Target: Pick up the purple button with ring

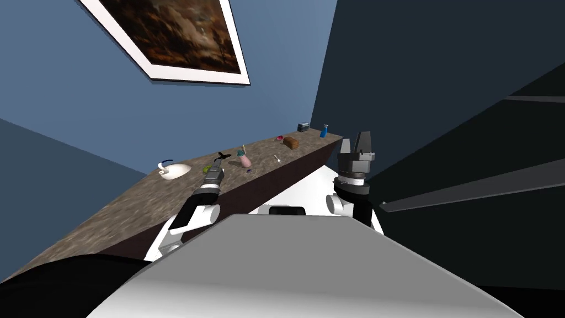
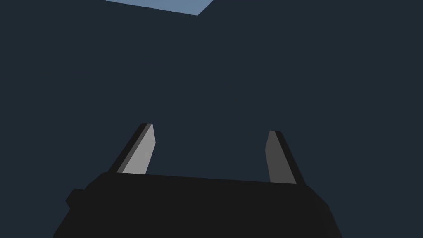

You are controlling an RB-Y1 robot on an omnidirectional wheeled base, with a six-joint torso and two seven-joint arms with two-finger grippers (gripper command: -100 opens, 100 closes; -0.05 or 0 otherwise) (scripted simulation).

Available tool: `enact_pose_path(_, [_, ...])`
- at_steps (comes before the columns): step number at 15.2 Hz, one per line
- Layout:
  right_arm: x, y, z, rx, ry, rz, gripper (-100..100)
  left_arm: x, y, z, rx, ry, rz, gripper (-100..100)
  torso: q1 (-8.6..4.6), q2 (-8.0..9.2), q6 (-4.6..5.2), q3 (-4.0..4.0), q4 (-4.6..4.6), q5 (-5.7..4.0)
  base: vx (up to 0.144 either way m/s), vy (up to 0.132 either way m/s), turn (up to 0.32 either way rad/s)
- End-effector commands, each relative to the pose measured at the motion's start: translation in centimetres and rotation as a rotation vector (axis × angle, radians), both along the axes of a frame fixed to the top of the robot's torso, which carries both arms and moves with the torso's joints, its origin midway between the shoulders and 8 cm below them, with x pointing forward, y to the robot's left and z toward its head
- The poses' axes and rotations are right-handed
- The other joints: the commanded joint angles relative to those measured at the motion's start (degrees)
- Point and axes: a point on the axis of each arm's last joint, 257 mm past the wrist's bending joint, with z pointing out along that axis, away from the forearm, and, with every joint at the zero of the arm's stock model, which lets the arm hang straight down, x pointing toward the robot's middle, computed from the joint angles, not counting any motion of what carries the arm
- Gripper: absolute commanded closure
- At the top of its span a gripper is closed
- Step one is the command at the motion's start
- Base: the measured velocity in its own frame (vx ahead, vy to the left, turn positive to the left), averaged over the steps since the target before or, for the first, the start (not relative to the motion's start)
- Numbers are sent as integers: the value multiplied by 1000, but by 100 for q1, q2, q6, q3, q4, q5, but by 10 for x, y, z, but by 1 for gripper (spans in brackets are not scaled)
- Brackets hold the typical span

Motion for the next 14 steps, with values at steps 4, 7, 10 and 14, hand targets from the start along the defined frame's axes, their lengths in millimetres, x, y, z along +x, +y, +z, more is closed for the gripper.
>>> enact_pose_path(4, [0,0,0,0,0,0,0,-11,39,-29,6,131,74,-100,0,-1,-1,-1,0,0,-22,1,-206])
enact_pose_path(7, [0,0,0,0,0,0,0,-18,57,-43,4,199,108,-100,-1,-3,0,-2,-1,0,-18,-2,-204])
enact_pose_path(10, [0,0,0,0,0,0,0,-27,74,-57,1,263,141,-100,0,-5,-1,-3,-1,0,-12,0,-196])
enact_pose_path(14, [0,0,0,0,0,0,0,-37,91,-74,-9,340,174,-100,0,-9,-3,-5,-2,0,-3,0,-121])
